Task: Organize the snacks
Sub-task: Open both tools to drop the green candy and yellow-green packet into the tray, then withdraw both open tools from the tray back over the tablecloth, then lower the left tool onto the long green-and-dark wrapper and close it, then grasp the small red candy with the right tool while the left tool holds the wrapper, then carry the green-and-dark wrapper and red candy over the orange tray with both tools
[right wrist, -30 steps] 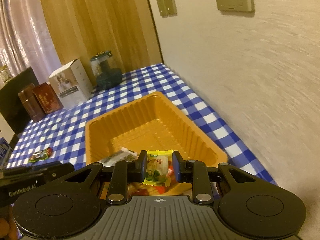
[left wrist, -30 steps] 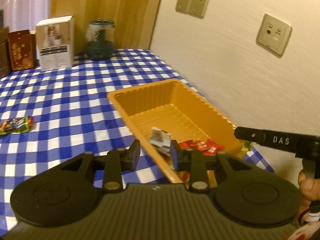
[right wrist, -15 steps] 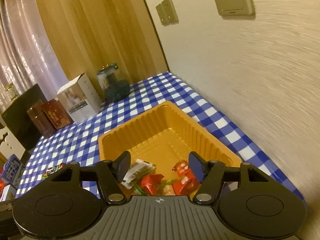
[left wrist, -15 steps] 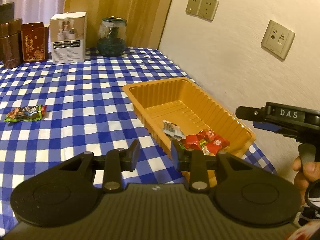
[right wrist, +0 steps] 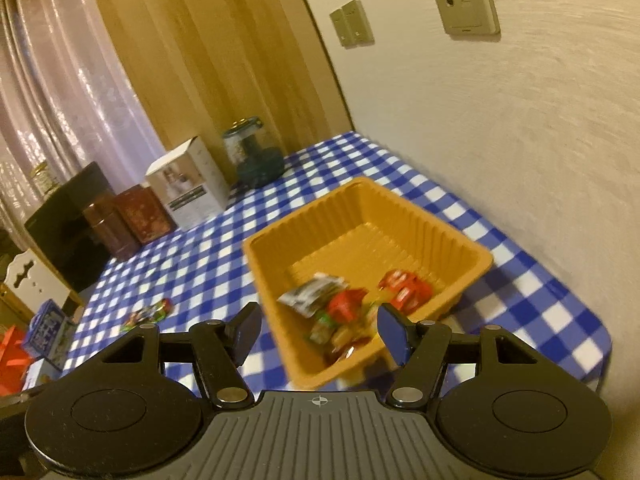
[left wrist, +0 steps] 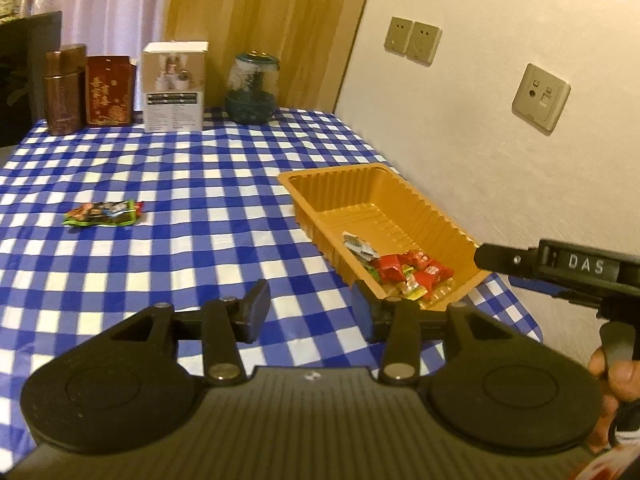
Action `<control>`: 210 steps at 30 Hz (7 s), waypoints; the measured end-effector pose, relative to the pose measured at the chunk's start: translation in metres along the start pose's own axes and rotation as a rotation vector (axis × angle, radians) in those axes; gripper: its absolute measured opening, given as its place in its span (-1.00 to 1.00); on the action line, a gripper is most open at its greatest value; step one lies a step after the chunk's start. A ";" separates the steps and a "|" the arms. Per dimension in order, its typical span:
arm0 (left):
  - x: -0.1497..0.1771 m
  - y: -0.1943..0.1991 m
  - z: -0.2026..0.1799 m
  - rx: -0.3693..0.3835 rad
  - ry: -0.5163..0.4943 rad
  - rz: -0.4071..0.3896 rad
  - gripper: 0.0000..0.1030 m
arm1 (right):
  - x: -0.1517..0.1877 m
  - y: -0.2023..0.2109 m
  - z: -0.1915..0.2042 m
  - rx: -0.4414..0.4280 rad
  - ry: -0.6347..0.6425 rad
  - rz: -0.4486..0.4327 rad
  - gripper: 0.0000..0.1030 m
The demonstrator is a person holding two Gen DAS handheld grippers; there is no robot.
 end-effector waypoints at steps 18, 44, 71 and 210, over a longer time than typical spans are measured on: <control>0.023 0.078 0.049 -0.123 0.028 -0.021 0.35 | 0.047 0.033 0.079 -0.079 0.123 0.036 0.28; 0.011 0.075 0.110 -0.183 -0.020 -0.016 0.49 | 0.053 0.005 0.105 -0.110 0.204 0.075 0.30; -0.028 -0.085 0.252 -0.228 -0.272 0.092 0.47 | 0.042 -0.204 0.198 -0.160 0.389 0.189 0.29; 0.054 0.071 0.059 -0.112 0.004 0.058 -0.50 | 0.098 0.007 0.125 -0.106 0.329 0.105 -0.64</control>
Point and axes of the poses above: each gripper's, at about its wrist camera, not at the fingertips, and y roughly against the way its jaws point, z to its left, x to its underside, the point moved 7 cm from there along -y, roughly the way its jaws point, and after that the axes turned 1 degree about -y, right-handed, at the moved point
